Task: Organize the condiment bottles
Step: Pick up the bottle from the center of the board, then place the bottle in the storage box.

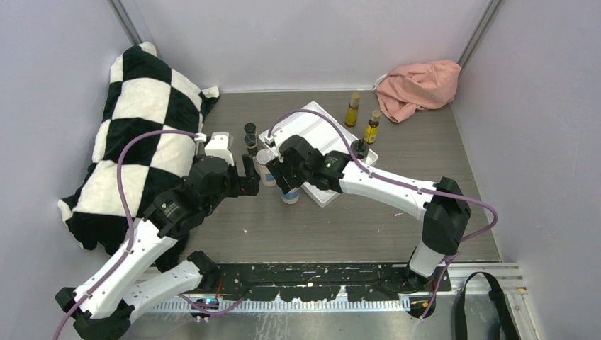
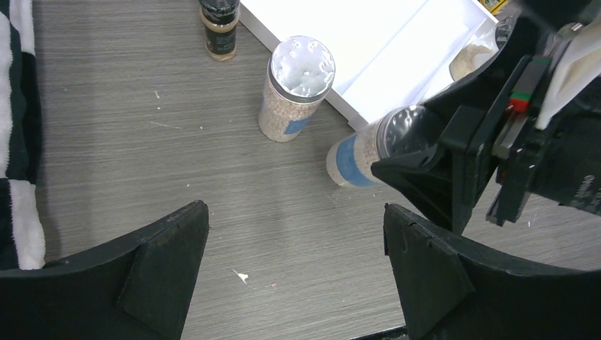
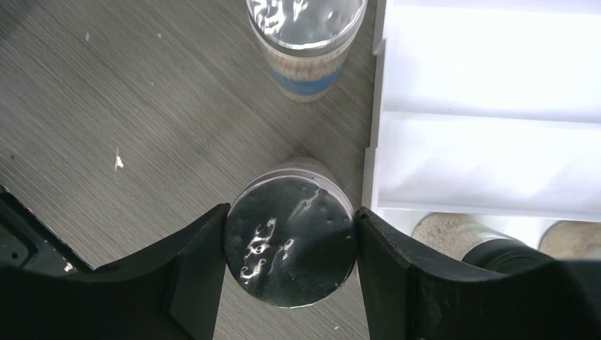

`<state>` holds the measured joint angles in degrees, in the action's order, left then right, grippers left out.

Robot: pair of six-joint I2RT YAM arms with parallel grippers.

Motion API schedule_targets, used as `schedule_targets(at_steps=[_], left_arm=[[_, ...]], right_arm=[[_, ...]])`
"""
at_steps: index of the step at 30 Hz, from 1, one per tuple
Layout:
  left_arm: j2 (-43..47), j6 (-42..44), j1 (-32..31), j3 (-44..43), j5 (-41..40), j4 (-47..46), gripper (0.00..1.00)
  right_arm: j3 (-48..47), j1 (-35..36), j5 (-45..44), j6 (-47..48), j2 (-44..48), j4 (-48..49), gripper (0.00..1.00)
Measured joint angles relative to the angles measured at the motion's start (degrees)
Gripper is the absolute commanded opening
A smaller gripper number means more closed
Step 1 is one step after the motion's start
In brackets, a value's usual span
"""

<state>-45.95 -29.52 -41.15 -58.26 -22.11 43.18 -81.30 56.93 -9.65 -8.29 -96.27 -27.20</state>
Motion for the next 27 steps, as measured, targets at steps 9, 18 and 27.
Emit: schedule_targets(at_steps=[9, 18, 27], left_arm=[[0.5, 0.0, 0.0, -0.2, 0.0, 0.6, 0.94], [1.5, 0.0, 0.0, -0.5, 0.0, 1.3, 0.93], [1.9, 0.0, 0.0, -0.5, 0.0, 1.5, 0.93]], right_arm=[[-5.4, -1.0, -3.3, 0.8, 0.0, -1.6, 0.01], [-6.7, -7.8, -5.7, 0.8, 0.0, -1.5, 0.01], [-12.5, -17.1, -6.1, 0.9, -2.3, -1.1, 0.01]])
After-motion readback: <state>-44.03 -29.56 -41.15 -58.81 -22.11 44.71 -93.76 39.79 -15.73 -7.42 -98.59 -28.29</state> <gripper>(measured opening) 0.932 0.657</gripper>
